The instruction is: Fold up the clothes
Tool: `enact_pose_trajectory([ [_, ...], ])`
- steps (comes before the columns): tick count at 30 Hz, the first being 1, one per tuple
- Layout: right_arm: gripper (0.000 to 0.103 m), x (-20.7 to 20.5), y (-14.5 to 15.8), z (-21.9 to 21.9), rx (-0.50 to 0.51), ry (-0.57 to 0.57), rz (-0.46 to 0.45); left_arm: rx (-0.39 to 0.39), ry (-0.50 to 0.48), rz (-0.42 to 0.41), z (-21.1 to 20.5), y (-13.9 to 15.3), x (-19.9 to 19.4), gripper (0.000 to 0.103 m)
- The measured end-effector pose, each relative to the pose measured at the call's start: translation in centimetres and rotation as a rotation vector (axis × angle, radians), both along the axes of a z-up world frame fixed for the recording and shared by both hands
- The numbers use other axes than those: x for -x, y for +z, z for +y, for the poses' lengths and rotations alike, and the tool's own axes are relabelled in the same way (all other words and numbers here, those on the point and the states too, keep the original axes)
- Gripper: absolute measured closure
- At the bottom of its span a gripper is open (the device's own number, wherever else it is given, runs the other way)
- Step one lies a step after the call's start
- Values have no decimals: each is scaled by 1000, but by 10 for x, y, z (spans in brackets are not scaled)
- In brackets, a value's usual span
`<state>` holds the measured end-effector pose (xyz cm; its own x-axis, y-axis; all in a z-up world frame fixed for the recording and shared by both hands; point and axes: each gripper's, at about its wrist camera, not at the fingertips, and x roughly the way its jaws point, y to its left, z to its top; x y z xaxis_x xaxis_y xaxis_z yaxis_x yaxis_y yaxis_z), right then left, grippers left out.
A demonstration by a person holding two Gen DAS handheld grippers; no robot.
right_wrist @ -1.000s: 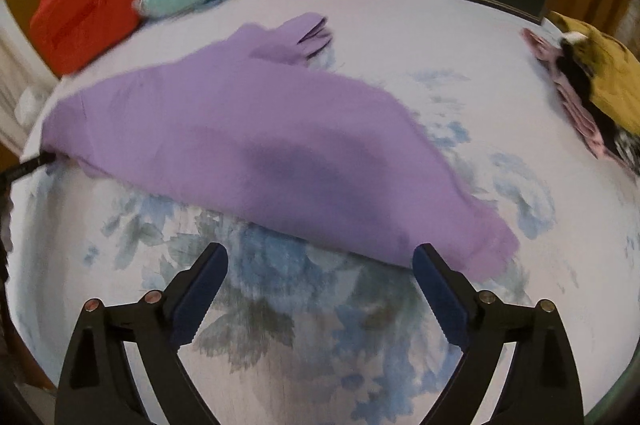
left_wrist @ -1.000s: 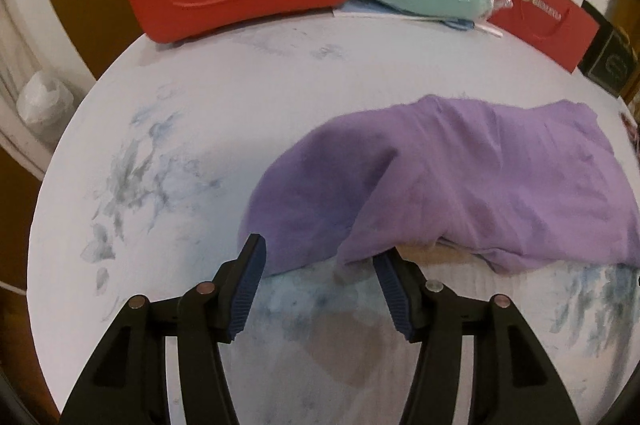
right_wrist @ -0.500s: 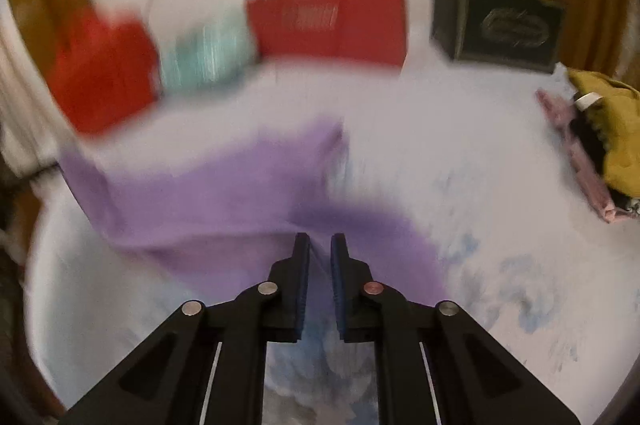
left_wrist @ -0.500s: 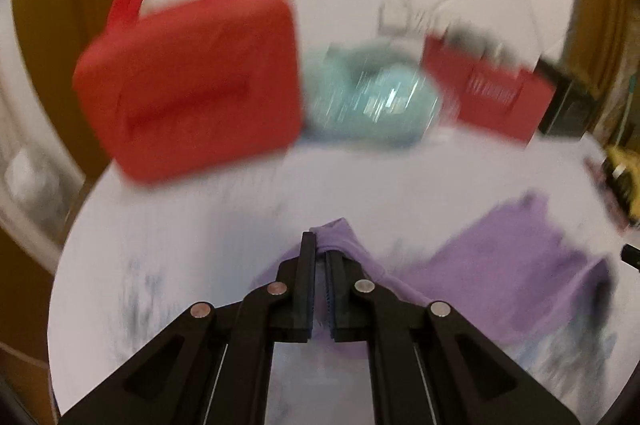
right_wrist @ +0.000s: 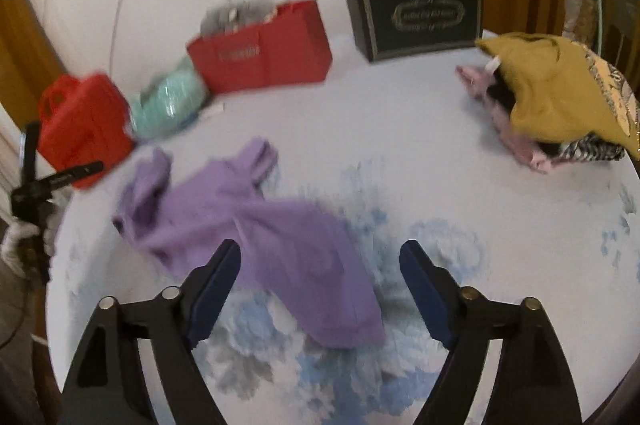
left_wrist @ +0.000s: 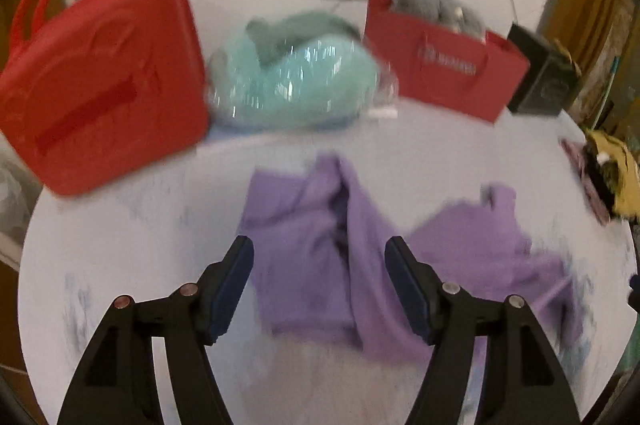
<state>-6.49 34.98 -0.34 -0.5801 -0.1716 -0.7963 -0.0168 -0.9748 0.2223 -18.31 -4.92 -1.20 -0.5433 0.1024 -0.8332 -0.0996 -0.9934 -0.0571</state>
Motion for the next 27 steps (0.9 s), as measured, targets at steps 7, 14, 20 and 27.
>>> enact_pose_trajectory([
  [7, 22, -2, -44, -18, -29, 88, -89, -85, -10, -101, 12, -50, -49, 34],
  [14, 22, -7, -68, -24, -58, 142, -112, -108, -17, -114, 42, -79, -48, 34],
  [20, 26, 0, -92, -32, -117, 156, -134, -86, 5, -164, 64, -95, -46, 97],
  [27, 98, 9, -78, -33, -126, 142, -78, -94, 40, -14, 53, -36, -77, 99],
])
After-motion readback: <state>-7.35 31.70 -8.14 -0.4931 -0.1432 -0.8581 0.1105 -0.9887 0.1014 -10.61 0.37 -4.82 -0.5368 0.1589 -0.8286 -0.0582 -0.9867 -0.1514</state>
